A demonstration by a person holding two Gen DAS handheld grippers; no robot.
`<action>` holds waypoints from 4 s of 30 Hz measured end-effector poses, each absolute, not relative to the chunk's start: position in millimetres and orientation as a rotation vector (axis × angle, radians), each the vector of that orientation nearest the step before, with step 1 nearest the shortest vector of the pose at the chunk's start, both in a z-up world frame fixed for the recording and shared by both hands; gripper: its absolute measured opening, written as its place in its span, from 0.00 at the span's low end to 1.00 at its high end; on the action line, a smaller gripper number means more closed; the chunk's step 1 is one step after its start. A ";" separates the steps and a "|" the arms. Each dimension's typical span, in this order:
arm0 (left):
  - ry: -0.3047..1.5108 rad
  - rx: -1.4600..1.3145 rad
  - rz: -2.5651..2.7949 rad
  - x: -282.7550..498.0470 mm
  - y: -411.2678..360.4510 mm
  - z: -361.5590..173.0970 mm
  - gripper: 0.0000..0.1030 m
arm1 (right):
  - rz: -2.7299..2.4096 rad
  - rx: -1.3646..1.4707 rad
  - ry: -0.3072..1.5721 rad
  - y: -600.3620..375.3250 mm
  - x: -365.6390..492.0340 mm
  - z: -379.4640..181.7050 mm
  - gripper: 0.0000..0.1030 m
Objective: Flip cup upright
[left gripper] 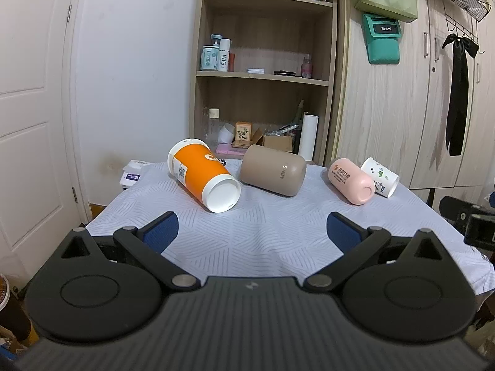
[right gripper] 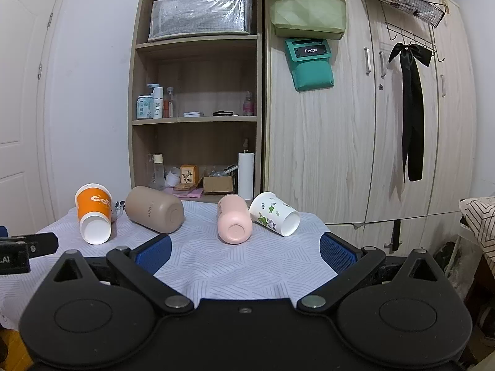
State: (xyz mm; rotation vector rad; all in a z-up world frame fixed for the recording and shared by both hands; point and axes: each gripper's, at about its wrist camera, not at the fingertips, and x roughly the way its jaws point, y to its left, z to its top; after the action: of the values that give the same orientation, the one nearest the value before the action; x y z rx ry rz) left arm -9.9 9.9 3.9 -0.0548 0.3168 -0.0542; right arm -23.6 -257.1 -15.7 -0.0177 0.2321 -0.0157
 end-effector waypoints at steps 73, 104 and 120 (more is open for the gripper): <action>0.365 -0.037 -0.038 -0.4 -0.1 5.0 1.00 | 0.084 0.022 0.273 -266.3 -10.9 -23.5 1.00; 0.746 -0.216 -0.244 173.5 -146.3 18.8 0.99 | 0.441 -0.193 0.529 -377.7 141.8 -12.9 0.85; 0.852 -0.500 -0.226 224.6 -170.6 -18.7 0.92 | 0.514 -0.408 0.512 -373.6 224.8 -48.2 0.78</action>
State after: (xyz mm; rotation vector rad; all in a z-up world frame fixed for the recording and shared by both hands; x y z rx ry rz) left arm 224.6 -170.6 -18.7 -0.4999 0.8521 -0.2264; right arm 224.8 -373.6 -48.2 -0.4082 0.5117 0.5142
